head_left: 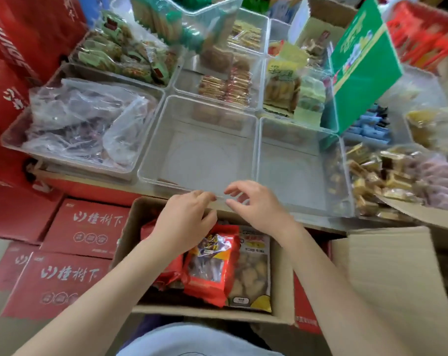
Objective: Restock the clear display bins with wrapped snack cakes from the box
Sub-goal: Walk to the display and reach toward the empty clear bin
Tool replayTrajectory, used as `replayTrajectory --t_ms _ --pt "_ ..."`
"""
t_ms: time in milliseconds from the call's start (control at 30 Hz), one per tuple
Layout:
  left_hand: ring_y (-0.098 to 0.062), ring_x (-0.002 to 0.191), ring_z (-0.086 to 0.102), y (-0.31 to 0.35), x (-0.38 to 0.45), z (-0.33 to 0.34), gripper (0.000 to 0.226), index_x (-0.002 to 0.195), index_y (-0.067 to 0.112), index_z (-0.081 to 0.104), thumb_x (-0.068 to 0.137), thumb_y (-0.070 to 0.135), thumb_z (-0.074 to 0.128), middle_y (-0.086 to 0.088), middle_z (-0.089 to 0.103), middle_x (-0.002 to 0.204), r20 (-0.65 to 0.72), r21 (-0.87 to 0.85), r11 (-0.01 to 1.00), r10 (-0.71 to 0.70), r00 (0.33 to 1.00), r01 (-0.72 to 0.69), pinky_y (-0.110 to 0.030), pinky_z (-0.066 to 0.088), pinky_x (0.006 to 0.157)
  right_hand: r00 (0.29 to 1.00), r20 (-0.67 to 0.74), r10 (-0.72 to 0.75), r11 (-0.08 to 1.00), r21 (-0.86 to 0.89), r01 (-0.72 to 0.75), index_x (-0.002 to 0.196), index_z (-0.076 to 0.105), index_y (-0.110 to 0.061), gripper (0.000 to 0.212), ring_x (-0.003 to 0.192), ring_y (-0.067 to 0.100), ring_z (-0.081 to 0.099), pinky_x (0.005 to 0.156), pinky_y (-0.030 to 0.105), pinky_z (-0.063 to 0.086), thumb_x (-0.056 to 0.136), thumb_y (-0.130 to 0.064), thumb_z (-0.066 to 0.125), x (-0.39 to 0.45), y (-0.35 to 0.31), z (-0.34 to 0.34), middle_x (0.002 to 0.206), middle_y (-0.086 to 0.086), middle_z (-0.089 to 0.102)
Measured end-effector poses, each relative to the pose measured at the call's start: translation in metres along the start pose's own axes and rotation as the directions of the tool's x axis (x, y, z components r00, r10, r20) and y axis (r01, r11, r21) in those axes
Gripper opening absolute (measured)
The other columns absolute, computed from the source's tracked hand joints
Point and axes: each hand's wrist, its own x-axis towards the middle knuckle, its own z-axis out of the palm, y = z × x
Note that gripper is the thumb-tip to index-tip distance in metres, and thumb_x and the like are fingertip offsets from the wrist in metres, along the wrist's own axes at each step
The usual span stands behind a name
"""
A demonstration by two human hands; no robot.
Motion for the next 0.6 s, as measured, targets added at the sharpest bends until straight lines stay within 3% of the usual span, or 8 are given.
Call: replayTrajectory --t_ms 100,200,267,333,467,533,600 --pt "-0.026 0.105 0.066 0.078 -0.006 0.026 0.031 0.119 0.018 0.070 0.095 0.030 0.054 -0.001 0.072 0.112 0.029 -0.117 0.991 0.071 0.997 -0.067 -0.037 0.049 0.088 0.979 -0.203 -0.015 0.999 0.025 0.021 0.101 0.072 -0.021 0.010 0.081 0.008 0.063 0.075 0.017 0.049 0.092 -0.020 0.067 -0.090 0.039 -0.051 0.094 -0.006 0.068" --pt "-0.017 0.099 0.065 0.163 -0.013 0.073 0.033 0.117 0.022 0.070 0.093 0.036 0.051 0.006 0.071 0.107 0.096 -0.225 0.961 0.189 0.977 -0.164 -0.033 0.049 0.086 0.895 -0.446 0.015 1.000 0.029 -0.002 0.096 0.073 -0.017 0.008 0.077 0.008 0.063 0.069 0.015 0.049 0.092 -0.014 0.067 -0.168 0.092 -0.103 0.088 -0.005 0.070" --pt "-0.005 0.098 0.061 0.220 -0.016 0.109 0.032 0.127 0.030 0.063 0.097 0.035 0.052 0.014 0.063 0.115 0.153 -0.299 0.934 0.251 0.956 -0.197 -0.023 0.046 0.085 0.807 -0.587 0.060 0.998 0.045 -0.041 0.095 0.073 -0.014 0.008 0.076 0.010 0.063 0.068 0.016 0.049 0.092 -0.012 0.067 -0.211 0.130 -0.135 0.087 -0.004 0.071" --pt "0.002 0.110 0.053 0.272 -0.019 0.144 0.042 0.142 0.035 0.048 0.100 0.034 0.055 0.020 0.047 0.128 0.186 -0.364 0.909 0.282 0.941 -0.201 -0.018 0.040 0.090 0.747 -0.658 0.095 0.995 0.057 -0.076 0.097 0.073 -0.013 0.009 0.079 0.009 0.063 0.071 0.017 0.049 0.094 -0.013 0.065 -0.248 0.168 -0.161 0.090 -0.004 0.070" --pt "-0.008 0.147 0.025 0.356 -0.019 0.196 0.077 0.160 0.035 0.014 0.098 0.044 0.059 0.011 0.019 0.163 0.208 -0.463 0.876 0.253 0.945 -0.133 -0.024 0.026 0.113 0.753 -0.622 0.214 0.968 0.028 -0.251 0.100 0.071 -0.019 0.011 0.080 0.007 0.058 0.072 0.018 0.047 0.097 -0.020 0.060 -0.299 0.242 -0.196 0.093 -0.007 0.066" --pt "-0.004 0.153 0.007 0.375 -0.017 0.215 0.083 0.161 0.035 0.005 0.099 0.037 0.060 0.015 0.005 0.167 0.220 -0.519 0.851 0.228 0.949 -0.084 -0.033 0.016 0.124 0.789 -0.533 0.306 0.923 -0.039 -0.384 0.103 0.069 -0.021 0.014 0.083 0.011 0.057 0.073 0.026 0.048 0.099 -0.024 0.056 -0.311 0.277 -0.205 0.096 -0.006 0.062" --pt "0.003 0.152 0.006 0.376 -0.015 0.230 0.082 0.159 0.045 0.006 0.100 0.027 0.060 0.024 0.005 0.166 0.191 -0.619 0.785 0.197 0.962 -0.038 -0.043 0.021 0.125 0.837 -0.381 0.392 0.871 -0.139 -0.471 0.111 0.067 -0.023 0.020 0.095 0.018 0.059 0.079 0.031 0.050 0.101 -0.025 0.051 -0.317 0.307 -0.209 0.106 -0.003 0.062"
